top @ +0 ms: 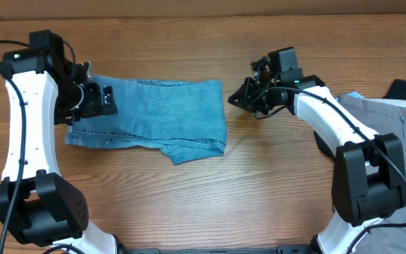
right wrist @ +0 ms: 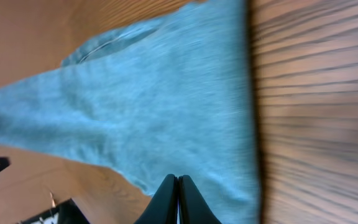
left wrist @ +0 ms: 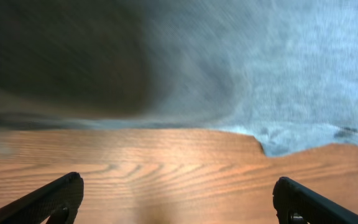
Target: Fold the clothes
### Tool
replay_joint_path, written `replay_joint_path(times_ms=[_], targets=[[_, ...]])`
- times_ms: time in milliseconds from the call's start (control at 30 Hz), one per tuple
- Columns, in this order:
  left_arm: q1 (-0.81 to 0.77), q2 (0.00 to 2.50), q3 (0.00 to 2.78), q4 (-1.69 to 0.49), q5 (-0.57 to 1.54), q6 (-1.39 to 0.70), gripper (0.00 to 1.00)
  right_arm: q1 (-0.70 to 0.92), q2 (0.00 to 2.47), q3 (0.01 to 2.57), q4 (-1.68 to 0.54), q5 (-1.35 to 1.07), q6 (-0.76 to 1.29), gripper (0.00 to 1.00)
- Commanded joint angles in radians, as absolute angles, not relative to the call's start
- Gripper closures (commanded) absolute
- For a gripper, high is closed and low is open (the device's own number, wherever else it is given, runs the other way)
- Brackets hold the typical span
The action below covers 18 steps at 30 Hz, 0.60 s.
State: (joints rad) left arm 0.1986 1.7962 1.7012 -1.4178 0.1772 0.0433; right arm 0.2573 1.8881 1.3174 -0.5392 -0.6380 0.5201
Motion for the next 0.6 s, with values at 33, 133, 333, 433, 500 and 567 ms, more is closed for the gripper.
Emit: replay_joint_path(times_ms=[33,133,333,433,500,567], targets=[[0.197,1.792,1.647,-1.437,0.216,0.049,0.00,0.319,1.923,1.324,-0.551,-0.552,0.583,0.96],[0.198,1.792,1.634,-1.469,0.246,0.050,0.00,0.361,1.993,1.317,-0.526,-0.532,0.638,0.96],[0.204,1.792,1.634,-1.543,0.429,0.087,0.00,0.386,2.125,1.316,-0.520,-0.474,0.762,0.96],[0.203,1.792,1.634,-1.587,0.525,0.148,0.00,0.386,2.155,1.316,-0.518,-0.471,0.764,0.96],[0.204,1.791,1.634,-1.588,0.508,0.157,0.00,0.386,2.157,1.315,-0.525,-0.460,0.764,0.96],[0.204,1.791,1.634,-1.567,0.474,0.157,0.00,0.386,2.157,1.315,-0.524,-0.461,0.764,0.96]])
